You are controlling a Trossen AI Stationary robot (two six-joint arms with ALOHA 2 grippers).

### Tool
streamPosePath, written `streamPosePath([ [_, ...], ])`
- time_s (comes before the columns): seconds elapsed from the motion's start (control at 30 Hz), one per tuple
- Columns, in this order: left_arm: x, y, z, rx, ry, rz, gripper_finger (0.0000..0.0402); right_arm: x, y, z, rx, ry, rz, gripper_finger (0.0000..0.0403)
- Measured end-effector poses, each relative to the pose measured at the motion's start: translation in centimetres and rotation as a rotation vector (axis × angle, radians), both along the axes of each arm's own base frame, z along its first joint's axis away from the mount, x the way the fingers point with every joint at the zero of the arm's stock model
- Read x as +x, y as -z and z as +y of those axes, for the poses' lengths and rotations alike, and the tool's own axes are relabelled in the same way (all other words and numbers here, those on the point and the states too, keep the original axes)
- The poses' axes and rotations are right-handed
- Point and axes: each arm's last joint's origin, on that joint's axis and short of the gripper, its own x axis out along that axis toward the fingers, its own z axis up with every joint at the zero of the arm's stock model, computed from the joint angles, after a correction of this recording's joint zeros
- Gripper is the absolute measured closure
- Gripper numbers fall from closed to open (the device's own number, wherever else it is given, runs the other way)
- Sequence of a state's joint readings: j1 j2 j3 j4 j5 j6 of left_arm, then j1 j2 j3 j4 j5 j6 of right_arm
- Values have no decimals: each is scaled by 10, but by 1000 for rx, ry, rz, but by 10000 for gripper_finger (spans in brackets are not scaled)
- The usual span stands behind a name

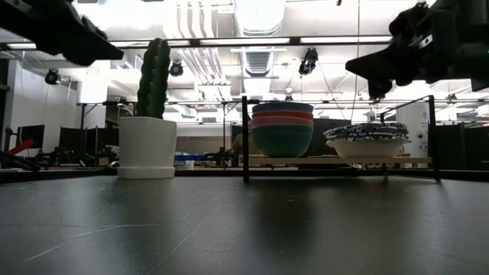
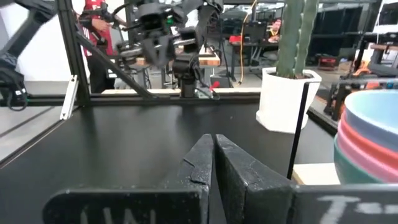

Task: Place and stack bowls onto a shelf
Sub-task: Return to Home Position

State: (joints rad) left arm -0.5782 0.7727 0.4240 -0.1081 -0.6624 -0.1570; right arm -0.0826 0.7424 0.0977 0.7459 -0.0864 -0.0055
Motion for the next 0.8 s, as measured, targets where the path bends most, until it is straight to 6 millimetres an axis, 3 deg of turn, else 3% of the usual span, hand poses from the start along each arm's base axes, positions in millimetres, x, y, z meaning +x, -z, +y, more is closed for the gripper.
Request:
streamPosePath([
  [0.23, -20, 15, 34, -89, -101, -190, 401, -9, 8, 2, -13, -29, -73, 394],
  [0.4, -21, 25, 49, -81, -62, -191, 401, -12, 9, 2, -15, -29, -98, 394],
  [0.8, -36, 43, 57, -129, 39, -145, 402, -12, 10, 3, -30, -80, -85, 394],
])
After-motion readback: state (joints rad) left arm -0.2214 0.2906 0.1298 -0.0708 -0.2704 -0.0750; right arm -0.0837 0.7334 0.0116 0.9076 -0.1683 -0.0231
